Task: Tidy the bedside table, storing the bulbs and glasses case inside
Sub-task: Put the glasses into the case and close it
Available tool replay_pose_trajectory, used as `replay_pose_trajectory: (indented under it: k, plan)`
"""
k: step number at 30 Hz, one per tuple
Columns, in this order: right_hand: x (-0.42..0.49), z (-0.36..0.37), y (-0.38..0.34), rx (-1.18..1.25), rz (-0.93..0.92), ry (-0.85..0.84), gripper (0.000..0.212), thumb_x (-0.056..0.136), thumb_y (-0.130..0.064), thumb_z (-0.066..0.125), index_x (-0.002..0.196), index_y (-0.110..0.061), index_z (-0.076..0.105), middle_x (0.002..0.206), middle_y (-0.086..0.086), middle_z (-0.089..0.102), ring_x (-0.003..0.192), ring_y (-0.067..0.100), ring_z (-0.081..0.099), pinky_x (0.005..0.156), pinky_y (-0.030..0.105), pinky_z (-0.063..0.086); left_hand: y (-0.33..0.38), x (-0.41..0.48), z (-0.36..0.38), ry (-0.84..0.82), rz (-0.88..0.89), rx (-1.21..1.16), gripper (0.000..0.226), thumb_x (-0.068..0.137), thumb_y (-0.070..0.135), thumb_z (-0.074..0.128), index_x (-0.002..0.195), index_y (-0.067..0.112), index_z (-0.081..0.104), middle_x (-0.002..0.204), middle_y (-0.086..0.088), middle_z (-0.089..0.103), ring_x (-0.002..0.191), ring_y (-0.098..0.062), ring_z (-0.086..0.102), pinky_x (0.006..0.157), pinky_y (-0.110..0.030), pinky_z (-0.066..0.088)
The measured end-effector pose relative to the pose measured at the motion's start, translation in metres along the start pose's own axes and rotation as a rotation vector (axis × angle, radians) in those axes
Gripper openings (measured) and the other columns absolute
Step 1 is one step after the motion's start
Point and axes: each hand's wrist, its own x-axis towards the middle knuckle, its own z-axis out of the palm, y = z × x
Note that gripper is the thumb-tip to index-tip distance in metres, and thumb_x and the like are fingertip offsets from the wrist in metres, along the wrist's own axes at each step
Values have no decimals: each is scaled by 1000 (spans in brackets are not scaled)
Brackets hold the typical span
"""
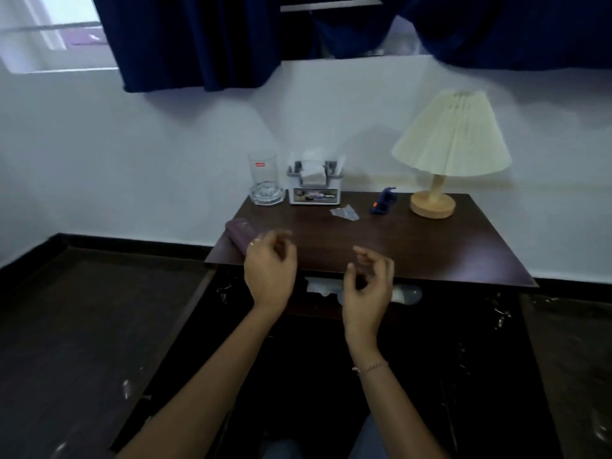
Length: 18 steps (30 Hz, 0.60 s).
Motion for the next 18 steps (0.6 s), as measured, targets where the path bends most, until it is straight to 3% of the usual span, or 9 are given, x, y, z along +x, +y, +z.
replay_pose_trajectory:
  k: [4, 8, 14, 18]
  plan:
    - [3, 29, -14, 39, -46, -67, 28, 83, 4, 57, 100, -17, 60, 101, -8, 48, 94, -4, 53, 80, 6, 44, -22, 33, -6, -69, -155, 232, 56, 72, 31, 70, 120, 9, 50, 124, -20, 47, 119, -38, 39, 95, -44, 39]
    - [7, 42, -16, 40, -44, -151, 30, 80, 6, 57, 100, -15, 61, 101, -7, 48, 94, -2, 53, 81, 11, 46, -38, 45, 1, -277, -389, 265, 95, 66, 43, 77, 135, 3, 27, 136, -26, 37, 130, -41, 30, 103, -45, 34]
    - [13, 47, -8, -62, -41, -327, 29, 79, 8, 57, 101, -10, 63, 104, 2, 51, 96, 10, 55, 88, 25, 50, -47, 51, 9, -279, -402, 261, 92, 68, 38, 77, 136, 5, 26, 133, -27, 44, 129, -42, 34, 102, -46, 36]
    - [16, 48, 0, -100, -36, -392, 30, 79, 9, 57, 101, -10, 64, 107, 9, 54, 96, 14, 57, 90, 24, 49, -46, 52, 12, -267, -382, 268, 87, 68, 38, 75, 135, 4, 30, 129, -27, 47, 125, -43, 38, 102, -46, 35]
